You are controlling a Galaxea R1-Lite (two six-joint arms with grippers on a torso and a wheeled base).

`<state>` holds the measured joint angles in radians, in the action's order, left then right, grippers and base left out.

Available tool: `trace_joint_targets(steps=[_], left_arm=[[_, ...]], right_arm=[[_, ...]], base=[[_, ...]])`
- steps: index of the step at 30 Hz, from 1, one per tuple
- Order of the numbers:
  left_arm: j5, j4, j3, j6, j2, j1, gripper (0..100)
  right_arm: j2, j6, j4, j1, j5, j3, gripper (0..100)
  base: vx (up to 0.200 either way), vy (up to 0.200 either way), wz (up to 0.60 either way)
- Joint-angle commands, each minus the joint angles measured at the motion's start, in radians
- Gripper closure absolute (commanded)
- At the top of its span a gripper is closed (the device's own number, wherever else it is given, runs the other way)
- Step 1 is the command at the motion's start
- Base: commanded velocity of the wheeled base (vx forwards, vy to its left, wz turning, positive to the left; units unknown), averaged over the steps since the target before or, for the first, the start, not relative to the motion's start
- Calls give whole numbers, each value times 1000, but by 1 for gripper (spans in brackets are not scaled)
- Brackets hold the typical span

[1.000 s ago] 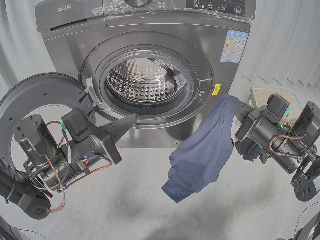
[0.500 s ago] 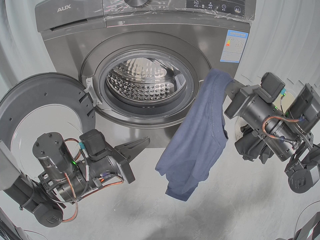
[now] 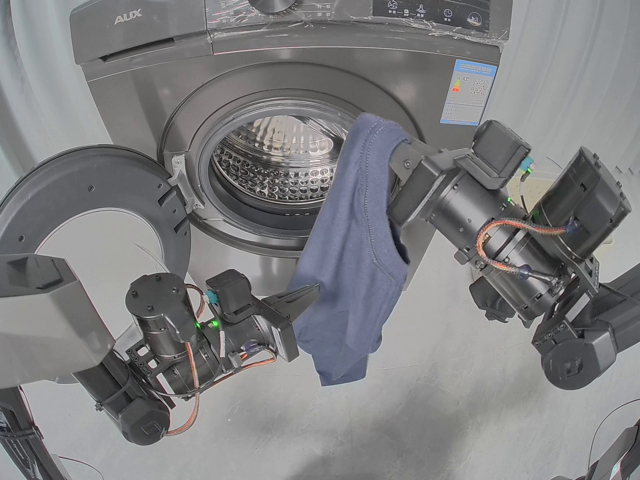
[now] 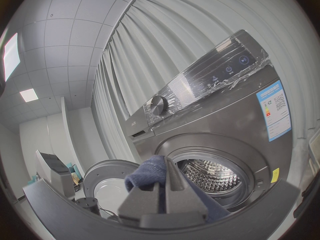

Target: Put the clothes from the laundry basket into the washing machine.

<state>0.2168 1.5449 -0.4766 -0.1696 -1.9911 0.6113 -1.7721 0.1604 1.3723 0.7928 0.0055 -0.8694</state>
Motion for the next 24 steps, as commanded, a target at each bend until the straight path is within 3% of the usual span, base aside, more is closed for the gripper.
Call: trace_joint_targets(steps=[1, 3, 4, 7, 14, 18, 22, 24], left_arm=[[-1, 1, -28, 12, -68, -1, 100], [1, 1, -28, 15, -61, -5, 100], [9, 1, -23, 16, -55, -11, 0], [30, 3, -23, 32, -49, -27, 0], [27, 3, 29, 39, -23, -38, 0], [30, 1, 35, 82, -40, -44, 0], [33, 3, 3, 133, -78, -100, 0], [35, 3, -19, 139, -91, -117, 0]], right_arm=[[-47, 1, 5, 29, -1, -43, 100], [-59, 1, 10, 31, -2, -62, 100], [-63, 1, 11, 31, -2, -66, 100], [-66, 1, 11, 31, -2, -71, 100], [-69, 1, 11, 33, -2, -69, 100], [-75, 1, 13, 36, -2, -69, 100], [-76, 1, 14, 42, -4, -65, 100], [-76, 1, 14, 43, -4, -65, 100]], base=[[0, 0, 0], [0, 0, 0], [0, 0, 0], [0, 0, 0], [0, 0, 0], [0, 0, 0], [0, 0, 0], [0, 0, 0]])
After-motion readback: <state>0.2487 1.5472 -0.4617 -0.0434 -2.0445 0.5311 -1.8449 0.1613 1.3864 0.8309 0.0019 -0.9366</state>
